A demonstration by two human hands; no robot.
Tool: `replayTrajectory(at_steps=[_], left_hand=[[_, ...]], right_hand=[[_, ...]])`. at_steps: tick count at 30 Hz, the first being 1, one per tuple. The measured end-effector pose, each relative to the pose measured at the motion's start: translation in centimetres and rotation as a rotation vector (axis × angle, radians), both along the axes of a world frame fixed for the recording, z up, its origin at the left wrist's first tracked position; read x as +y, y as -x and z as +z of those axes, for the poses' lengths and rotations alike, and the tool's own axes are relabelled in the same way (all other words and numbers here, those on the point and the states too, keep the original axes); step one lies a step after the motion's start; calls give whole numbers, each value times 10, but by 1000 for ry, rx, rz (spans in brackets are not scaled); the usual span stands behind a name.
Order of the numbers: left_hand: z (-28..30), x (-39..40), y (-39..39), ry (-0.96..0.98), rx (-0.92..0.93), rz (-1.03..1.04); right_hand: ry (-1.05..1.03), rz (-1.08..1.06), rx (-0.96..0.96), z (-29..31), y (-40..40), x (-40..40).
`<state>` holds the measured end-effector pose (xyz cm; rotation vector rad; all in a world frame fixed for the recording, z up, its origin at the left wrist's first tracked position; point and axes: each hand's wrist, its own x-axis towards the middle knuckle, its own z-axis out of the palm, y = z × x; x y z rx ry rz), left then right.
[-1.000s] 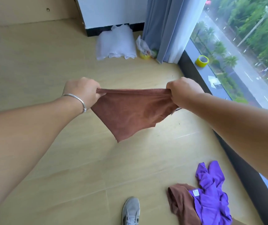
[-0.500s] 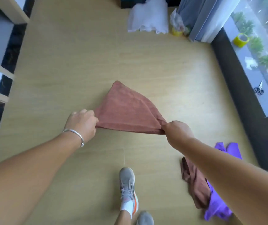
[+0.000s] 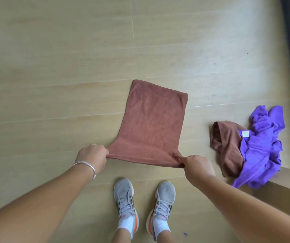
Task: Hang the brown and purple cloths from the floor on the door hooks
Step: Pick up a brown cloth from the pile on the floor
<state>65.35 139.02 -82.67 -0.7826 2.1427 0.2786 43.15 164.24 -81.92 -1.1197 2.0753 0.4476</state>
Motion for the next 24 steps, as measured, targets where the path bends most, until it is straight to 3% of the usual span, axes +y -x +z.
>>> replayTrajectory(at_steps=[8, 14, 24], left_hand=[[-81, -9, 15, -153, 399, 591], [-166, -70, 90, -37, 664, 643], [-313, -146, 178, 48, 771, 566]], right_hand=[[52, -358, 26, -76, 34, -9], [289, -549, 54, -150, 115, -57], [561, -643, 62, -303, 192, -110]])
